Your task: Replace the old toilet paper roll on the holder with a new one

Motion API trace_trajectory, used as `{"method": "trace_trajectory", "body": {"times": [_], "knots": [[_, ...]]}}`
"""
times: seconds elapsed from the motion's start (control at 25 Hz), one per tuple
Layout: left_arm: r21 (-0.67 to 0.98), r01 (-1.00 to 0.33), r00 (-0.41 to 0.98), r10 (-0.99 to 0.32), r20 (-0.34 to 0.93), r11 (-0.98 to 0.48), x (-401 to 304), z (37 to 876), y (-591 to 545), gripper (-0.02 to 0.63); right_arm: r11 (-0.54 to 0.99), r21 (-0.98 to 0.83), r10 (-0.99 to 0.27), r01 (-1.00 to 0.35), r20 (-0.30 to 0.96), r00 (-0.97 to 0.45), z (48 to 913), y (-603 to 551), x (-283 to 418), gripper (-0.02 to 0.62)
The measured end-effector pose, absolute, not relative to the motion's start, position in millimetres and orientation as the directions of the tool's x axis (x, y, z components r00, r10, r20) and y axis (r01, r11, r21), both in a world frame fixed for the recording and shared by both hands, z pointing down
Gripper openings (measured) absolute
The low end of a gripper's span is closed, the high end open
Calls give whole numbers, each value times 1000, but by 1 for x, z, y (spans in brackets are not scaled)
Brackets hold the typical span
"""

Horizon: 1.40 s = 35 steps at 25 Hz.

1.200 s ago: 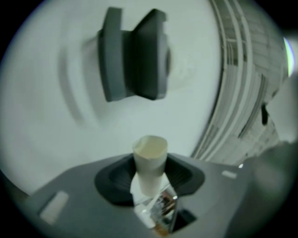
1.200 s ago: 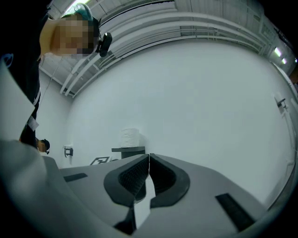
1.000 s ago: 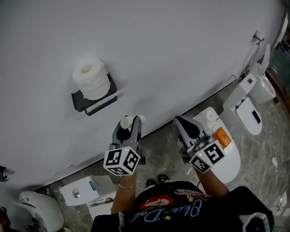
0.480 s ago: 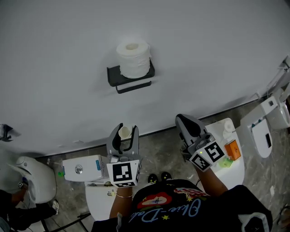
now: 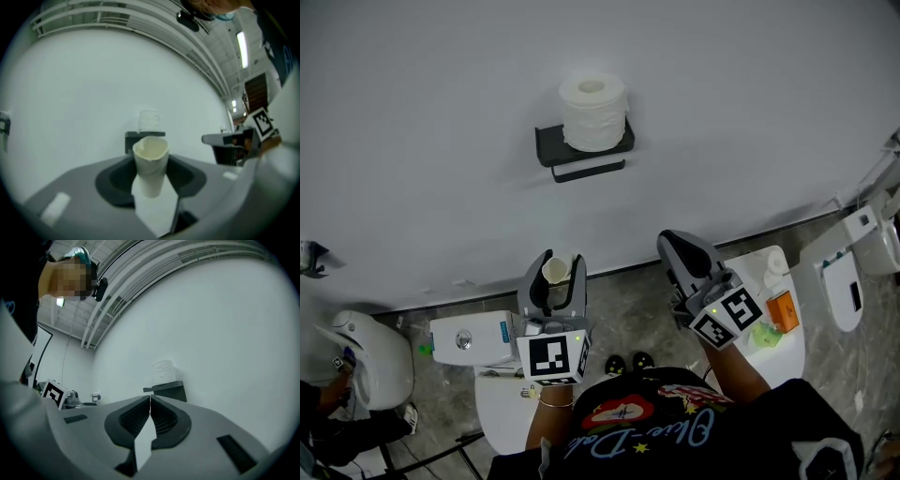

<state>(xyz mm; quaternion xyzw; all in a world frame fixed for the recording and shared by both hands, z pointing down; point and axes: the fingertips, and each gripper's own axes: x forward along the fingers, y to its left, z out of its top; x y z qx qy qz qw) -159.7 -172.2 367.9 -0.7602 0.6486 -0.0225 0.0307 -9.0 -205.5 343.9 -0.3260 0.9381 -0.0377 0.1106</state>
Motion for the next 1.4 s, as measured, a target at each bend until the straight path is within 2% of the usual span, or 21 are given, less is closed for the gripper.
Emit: {"method": "trace_trajectory", "body": {"times": [0.2, 0.4, 0.44, 0.48, 0.52, 0.6, 0.72, 0.84, 1.04, 1.2, 1.4], "knots": [[-63, -985, 163, -987, -10, -162, -163, 370, -170, 186, 861, -49, -505, -506, -199, -840, 327, -197, -27, 12], [-51, -985, 164, -986, -33, -162, -165, 366, -172, 186, 902, 206, -364, -380, -113, -925, 271, -220, -48, 19], [-55, -985, 163, -986, -35, -161, -166, 365, -171, 186, 898, 265, -341, -351, -83, -936, 259, -226, -54, 49], [-59, -986, 160, -986, -34, -158, -167, 364, -169, 186, 892, 321, -319, -317, -50, -947, 246, -231, -61, 129], [-61, -986, 156, -987, -33, -154, -169, 364, -166, 186, 882, 378, -299, -281, -11, -954, 235, -236, -68, 147], [-58, -988, 146, -989, -36, -144, -173, 363, -162, 186, 838, 513, -271, -187, 93, -958, 216, -249, -84, 147], [-39, -992, 126, -991, -54, -124, -181, 362, -159, 186, 731, 680, -246, 52, 335, -910, 206, -273, -105, 152], [-23, -995, 98, -994, -58, -96, -192, 363, -154, 186, 715, 665, -257, 217, 538, -803, 210, -300, -123, 175], [3, -999, 54, -998, -44, -54, -206, 368, -142, 187, 795, 502, -225, 340, 765, -604, 230, -323, -132, 213], [8, -1000, 22, -999, -47, -22, -217, 367, -136, 187, 807, 456, -248, 374, 837, -487, 243, -340, -132, 213], [19, -1000, -13, -999, -47, 12, -228, 366, -132, 187, 819, 421, -209, 391, 852, -481, 248, -343, -137, 213]]}}
